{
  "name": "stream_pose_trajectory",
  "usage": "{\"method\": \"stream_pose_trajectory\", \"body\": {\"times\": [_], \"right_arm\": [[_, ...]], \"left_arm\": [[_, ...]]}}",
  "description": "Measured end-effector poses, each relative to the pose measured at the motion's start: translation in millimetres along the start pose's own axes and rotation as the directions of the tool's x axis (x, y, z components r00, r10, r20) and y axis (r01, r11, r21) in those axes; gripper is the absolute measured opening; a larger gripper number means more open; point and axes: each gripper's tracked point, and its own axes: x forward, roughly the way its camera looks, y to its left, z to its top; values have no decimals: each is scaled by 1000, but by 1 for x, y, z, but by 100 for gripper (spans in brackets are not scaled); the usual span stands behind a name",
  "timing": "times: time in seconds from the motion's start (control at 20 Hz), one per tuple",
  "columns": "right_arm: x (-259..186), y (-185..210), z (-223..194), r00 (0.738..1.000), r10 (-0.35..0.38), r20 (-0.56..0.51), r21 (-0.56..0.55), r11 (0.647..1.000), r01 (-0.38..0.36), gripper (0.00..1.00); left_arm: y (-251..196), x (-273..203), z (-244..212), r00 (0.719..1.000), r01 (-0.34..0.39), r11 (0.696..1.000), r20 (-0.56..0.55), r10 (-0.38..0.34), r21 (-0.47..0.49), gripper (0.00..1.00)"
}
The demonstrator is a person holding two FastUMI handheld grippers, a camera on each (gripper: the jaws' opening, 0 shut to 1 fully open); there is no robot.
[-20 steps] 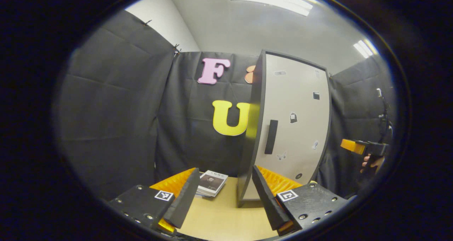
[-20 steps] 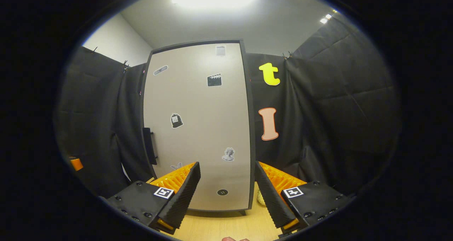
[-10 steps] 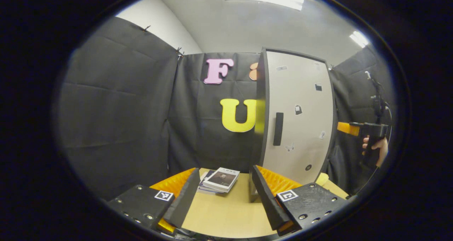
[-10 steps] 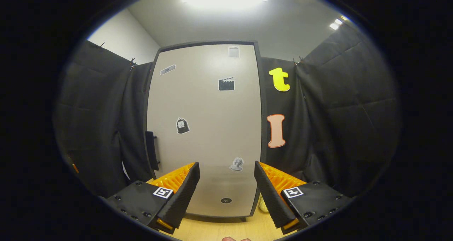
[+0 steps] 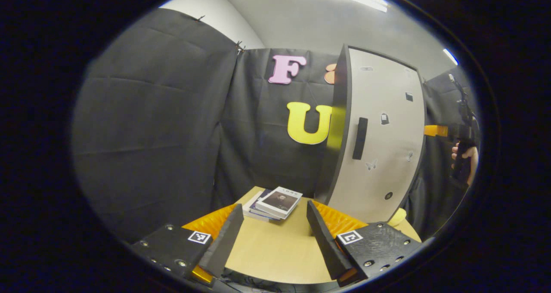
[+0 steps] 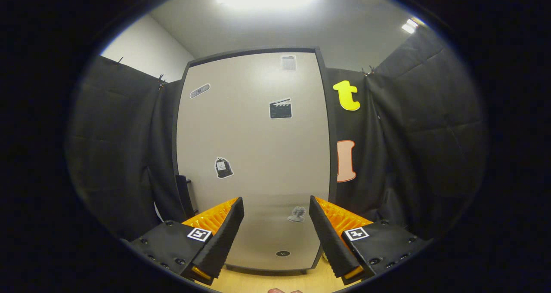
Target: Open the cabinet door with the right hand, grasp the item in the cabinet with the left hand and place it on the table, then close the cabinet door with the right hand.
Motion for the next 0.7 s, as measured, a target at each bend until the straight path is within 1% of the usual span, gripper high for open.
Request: {"method": "stream_pose_trajectory", "body": {"times": [0.05,0.1,0.15,0.2,0.25,0.3,0.35,0.4,0.45,0.7], "right_arm": [[5,7,1,1000,9,-10,10,1000,-9,96],[10,18,2,999,30,-16,22,999,-30,92],[15,30,5,998,55,-16,26,998,-54,93],[19,38,8,998,63,-10,21,998,-63,96],[23,47,12,998,68,-1,9,998,-68,96],[27,59,14,997,82,8,-2,997,-82,96],[30,72,17,995,98,16,-11,995,-98,92],[34,83,19,994,112,21,-19,994,-111,92],[37,96,20,992,127,23,-22,992,-126,96],[53,150,13,983,183,10,-33,983,-182,96]], "left_arm": [[1,4,-3,1000,6,1000,-11,-6,-12,90],[3,6,-4,1000,6,1000,-15,-7,-19,89],[5,7,-5,1000,6,1000,-16,-7,-21,91],[7,8,-6,1000,4,1000,-16,-5,-19,91],[10,9,-7,1000,0,1000,-19,0,-17,91],[14,11,-9,1000,-4,1000,-22,3,-14,93],[18,12,-10,1000,-7,1000,-23,6,-13,93],[21,12,-12,1000,-10,1000,-25,10,-13,91],[25,13,-14,999,-12,1000,-31,12,-15,91],[42,15,-21,999,-19,1000,-45,19,-19,91]]}}
